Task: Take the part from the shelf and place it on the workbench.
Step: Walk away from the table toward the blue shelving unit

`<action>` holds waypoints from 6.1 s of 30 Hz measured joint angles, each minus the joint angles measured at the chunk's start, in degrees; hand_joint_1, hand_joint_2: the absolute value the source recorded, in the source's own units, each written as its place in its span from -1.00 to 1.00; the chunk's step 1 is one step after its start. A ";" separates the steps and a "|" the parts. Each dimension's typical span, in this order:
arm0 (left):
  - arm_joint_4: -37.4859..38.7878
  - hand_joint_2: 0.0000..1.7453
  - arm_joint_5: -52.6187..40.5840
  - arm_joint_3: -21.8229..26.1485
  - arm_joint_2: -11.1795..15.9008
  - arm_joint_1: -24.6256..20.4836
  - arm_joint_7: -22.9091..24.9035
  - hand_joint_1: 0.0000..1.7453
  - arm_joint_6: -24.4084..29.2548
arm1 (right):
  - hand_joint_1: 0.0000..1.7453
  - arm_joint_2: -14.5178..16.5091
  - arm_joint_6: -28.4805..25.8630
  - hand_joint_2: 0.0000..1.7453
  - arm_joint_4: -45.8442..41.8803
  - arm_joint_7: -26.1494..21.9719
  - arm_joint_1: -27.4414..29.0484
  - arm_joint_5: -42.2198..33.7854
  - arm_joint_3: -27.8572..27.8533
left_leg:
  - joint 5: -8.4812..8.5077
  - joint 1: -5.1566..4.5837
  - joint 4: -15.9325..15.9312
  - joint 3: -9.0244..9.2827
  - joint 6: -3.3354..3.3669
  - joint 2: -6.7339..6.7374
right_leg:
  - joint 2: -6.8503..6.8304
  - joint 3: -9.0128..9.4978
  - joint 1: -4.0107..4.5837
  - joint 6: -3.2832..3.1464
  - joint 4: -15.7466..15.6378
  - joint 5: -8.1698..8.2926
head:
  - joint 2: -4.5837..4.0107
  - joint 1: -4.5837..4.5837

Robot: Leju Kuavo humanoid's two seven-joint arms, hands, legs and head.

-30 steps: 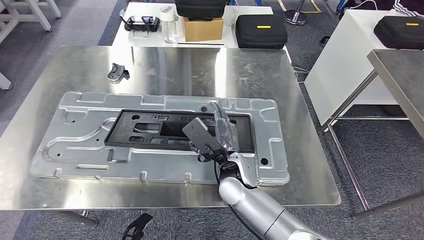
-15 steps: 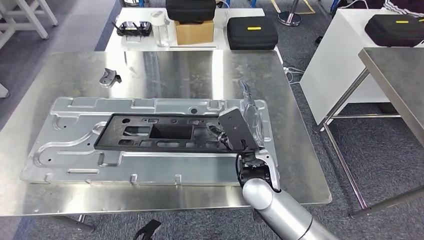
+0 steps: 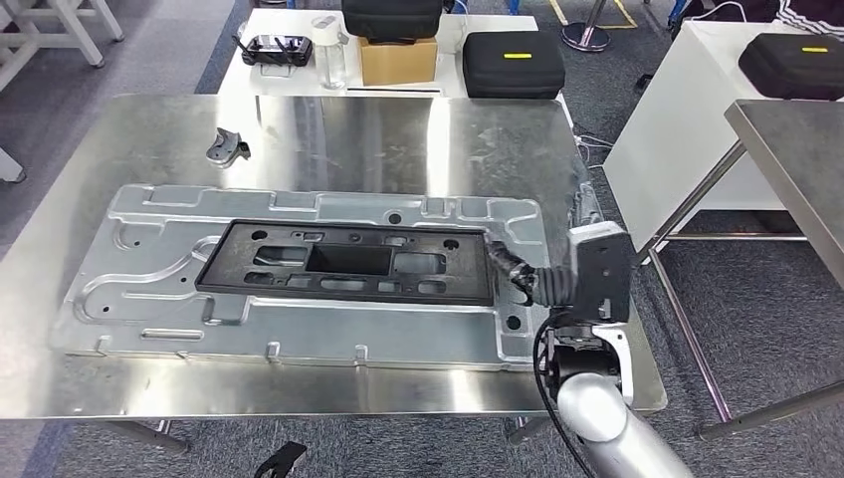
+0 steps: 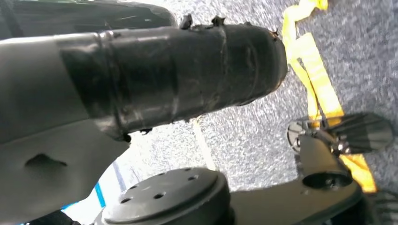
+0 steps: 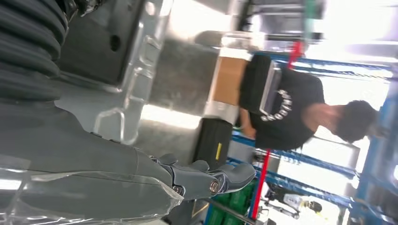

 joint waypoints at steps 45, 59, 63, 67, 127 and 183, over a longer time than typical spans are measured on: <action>0.00 -1.00 3.99 3.83 6.47 3.78 -1.94 -1.00 2.64 | -1.00 -5.35 11.24 -1.00 -11.77 -31.54 32.69 -27.81 -24.74 | -1.19 -3.02 -0.14 2.52 2.38 0.48 | 0.31 3.11 1.59 -2.58 -2.54 -0.47 | 0.00 -0.11; 0.28 -1.00 5.09 4.36 4.63 4.55 -2.50 -1.00 2.36 | -1.00 -2.27 16.47 -1.00 -10.18 -36.48 33.73 -25.40 -16.41 | 1.35 -1.38 -2.96 1.98 1.90 0.71 | -0.09 0.92 -1.23 1.91 5.17 -4.55 | 0.00 0.31; 0.34 -1.00 5.09 4.34 4.27 4.37 -2.26 -1.00 2.43 | -1.00 -1.50 15.28 -1.00 -9.76 -36.40 32.76 -24.94 -12.87 | 2.00 -1.46 -2.74 1.42 0.27 0.42 | 0.39 4.74 -1.30 1.06 -2.82 -2.08 | 0.00 0.37; 0.45 -1.00 5.09 4.32 4.20 4.51 -2.13 -1.00 2.41 | -1.00 -1.20 15.10 -1.00 -9.52 -36.36 32.15 -24.61 -10.35 | -0.30 -1.12 -0.44 0.24 -0.95 0.36 | 0.11 3.75 -1.16 -1.07 -3.22 -0.34 | 0.00 0.30; 0.80 -1.00 6.19 4.10 1.71 4.44 -2.35 -1.00 2.20 | -1.00 -1.81 13.32 -1.00 -7.89 -37.50 30.46 -32.26 -4.00 | 3.93 -3.29 -1.00 -3.00 2.02 0.89 | -1.26 10.76 2.68 -3.83 -5.78 -5.53 | 0.00 0.28; 5.17 -1.00 18.92 3.27 2.74 6.74 16.83 -1.00 5.01 | -1.00 7.97 20.85 -1.00 81.16 -10.82 22.23 -49.94 -18.86 | -2.27 -1.48 -1.43 3.83 1.78 5.16 | -3.47 1.06 -0.15 0.76 1.04 -1.39 | 0.00 0.73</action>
